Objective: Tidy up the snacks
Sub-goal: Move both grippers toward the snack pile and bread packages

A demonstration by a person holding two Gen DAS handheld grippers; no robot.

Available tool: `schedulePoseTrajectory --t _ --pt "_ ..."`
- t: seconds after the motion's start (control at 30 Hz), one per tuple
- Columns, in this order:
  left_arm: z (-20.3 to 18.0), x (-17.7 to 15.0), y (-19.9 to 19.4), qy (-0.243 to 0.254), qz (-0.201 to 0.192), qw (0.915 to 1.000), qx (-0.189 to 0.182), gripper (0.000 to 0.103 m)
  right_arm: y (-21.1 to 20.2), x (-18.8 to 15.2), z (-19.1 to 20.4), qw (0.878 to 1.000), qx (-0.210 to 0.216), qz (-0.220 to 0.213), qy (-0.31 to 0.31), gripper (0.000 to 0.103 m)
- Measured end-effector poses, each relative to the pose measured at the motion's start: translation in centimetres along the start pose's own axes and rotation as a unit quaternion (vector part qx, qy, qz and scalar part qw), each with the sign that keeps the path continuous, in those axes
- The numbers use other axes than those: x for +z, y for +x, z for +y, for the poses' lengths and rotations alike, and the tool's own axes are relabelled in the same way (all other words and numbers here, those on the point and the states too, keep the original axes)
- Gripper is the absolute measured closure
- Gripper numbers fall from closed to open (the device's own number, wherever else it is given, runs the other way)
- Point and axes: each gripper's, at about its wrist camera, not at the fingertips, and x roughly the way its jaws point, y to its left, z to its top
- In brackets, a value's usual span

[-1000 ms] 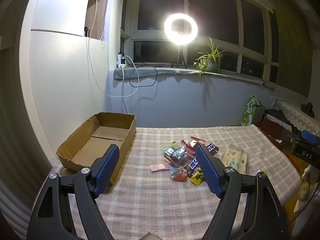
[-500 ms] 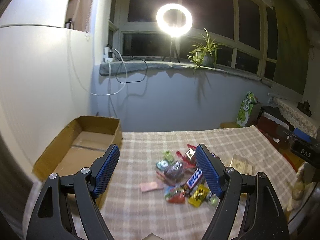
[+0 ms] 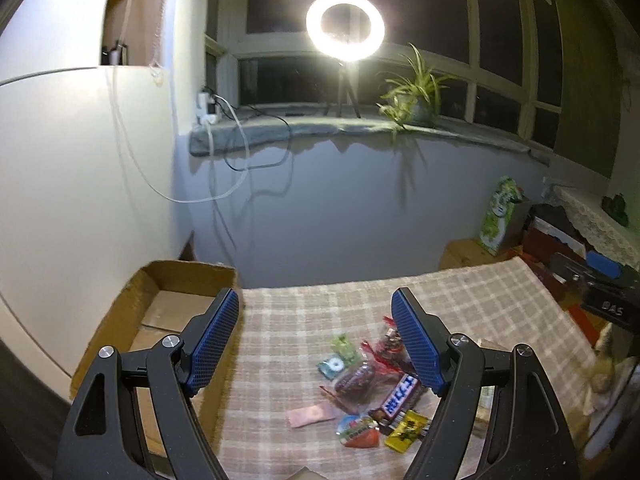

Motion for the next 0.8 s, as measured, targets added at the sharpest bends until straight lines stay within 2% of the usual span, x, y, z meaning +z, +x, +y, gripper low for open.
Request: schedulePoseTrajectory --t 0.1,0.17,0.33,0.4,0.6,0.8 --pt "0.4 -1.2 -1.1 -0.024 -0.016 0.9996 -0.007 0.024 -0.5 -0.9 -0.6 1.000 0.014 0.002 0.019 0.000" --pt "0.1 -2.1 -1.9 -0.023 -0.017 0.9995 -0.015 0.024 -1.0 -1.8 -1.0 1.000 0.014 0.006 0.023 0.000" --pt "-1.6 -3.4 -4.2 0.004 0.024 0.9985 -0.049 0.024 -3.0 -3.5 -1.0 0.999 0.022 0.028 0.008 0.000" --pt "-2.2 -3.6 -5.3 0.009 0.027 0.9978 -0.060 0.024 -3.9 -3.9 -0.8 0.999 0.025 0.037 0.000 0.000" --pt "-2.8 -3.7 -7.6 0.004 0.016 0.9968 -0.078 0.024 -6.7 -4.3 -0.5 1.000 0.008 0.024 -0.007 0.000" --pt "-4.1 -4.3 -7.5 0.007 0.024 0.9947 -0.100 0.024 -7.5 -5.0 0.0 0.999 -0.012 0.028 -0.010 0.000"
